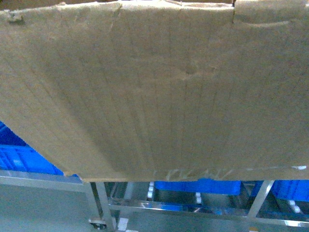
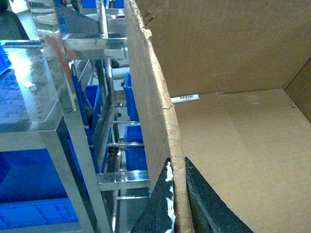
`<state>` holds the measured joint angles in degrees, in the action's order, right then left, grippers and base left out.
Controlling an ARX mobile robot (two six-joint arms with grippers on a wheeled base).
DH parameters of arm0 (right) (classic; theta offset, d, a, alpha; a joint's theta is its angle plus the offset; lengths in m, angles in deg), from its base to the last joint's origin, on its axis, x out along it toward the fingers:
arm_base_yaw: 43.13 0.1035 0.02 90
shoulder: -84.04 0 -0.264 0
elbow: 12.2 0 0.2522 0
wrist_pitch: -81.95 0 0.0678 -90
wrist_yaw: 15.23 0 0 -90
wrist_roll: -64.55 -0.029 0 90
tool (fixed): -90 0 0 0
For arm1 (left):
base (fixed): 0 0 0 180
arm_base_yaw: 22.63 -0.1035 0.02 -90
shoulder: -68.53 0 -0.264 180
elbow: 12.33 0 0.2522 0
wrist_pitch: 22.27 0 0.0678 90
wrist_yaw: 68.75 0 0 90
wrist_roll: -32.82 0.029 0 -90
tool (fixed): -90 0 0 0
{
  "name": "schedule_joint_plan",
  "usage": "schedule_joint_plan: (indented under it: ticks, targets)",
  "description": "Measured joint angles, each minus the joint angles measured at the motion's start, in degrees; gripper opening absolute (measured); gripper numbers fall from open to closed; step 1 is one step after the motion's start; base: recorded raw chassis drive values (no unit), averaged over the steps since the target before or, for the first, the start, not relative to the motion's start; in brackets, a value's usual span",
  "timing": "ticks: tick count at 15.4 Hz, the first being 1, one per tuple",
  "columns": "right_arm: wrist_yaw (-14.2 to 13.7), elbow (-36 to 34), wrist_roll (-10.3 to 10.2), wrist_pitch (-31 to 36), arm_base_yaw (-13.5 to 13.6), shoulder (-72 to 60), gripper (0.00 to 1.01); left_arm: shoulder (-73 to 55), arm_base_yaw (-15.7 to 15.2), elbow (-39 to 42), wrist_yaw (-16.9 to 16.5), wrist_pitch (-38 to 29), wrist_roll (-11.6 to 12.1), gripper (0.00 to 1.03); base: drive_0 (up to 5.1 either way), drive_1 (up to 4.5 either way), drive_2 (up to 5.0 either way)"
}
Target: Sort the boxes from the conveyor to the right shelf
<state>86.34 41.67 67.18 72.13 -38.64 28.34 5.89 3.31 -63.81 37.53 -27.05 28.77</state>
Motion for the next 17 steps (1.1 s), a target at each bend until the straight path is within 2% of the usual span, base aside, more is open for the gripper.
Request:
schedule_joint_plan:
  ticks: [17]
  targets:
    - [-0.11, 0.00, 0.00, -0.42, -0.02, -0.37, 0.02, -0.31, 0.00, 0.02, -0.02, 0.35, 0.00, 0.02, 0.0, 0.00, 0.0]
